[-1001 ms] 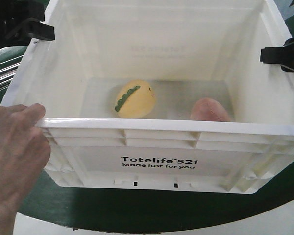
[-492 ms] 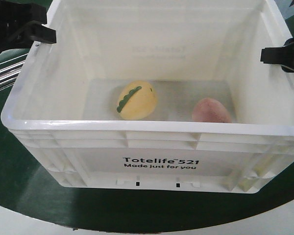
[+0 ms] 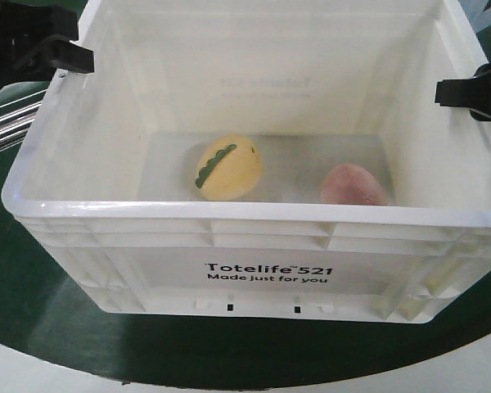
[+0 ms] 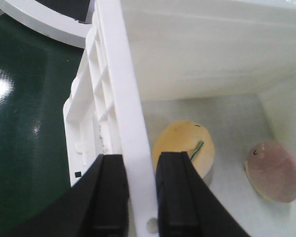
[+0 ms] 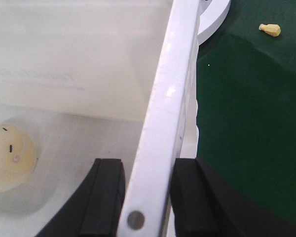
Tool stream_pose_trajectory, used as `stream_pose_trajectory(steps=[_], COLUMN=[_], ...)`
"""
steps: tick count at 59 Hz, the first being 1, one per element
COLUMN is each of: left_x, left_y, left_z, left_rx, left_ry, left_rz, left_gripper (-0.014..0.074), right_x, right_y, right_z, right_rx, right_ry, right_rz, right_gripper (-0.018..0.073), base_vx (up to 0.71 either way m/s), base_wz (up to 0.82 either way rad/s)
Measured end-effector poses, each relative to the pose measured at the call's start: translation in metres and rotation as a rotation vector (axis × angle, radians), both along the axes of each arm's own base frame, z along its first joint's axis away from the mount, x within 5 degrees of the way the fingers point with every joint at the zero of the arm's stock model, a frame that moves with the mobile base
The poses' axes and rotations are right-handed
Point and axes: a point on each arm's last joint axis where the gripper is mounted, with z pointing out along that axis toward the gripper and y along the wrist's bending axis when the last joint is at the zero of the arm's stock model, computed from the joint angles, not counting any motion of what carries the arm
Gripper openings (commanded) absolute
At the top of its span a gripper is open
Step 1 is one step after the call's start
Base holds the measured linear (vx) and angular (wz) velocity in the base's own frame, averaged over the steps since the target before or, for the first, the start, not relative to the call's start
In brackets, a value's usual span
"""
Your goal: Place moving items into box and shelve
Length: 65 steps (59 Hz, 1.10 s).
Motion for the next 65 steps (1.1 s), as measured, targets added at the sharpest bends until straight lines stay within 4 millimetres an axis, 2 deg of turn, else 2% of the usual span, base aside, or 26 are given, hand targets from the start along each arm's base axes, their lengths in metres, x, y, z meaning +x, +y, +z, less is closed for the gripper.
stream_pose_trajectory(steps=[65], left_x=[0.0002], left_y=[0.0000], left_z=[-0.0002], left_rx=[0.000], left_ry=[0.001], left_rz=[0.000], left_gripper=[-0.0006], right_x=[0.0002], right_y=[-0.0001], right_z=[0.0002], right_rx=[-0.001], right_ry=[-0.003], right_rz=[-0.001], right_gripper=[-0.0006], base_vx=[-0.06], base_wz=[0.00])
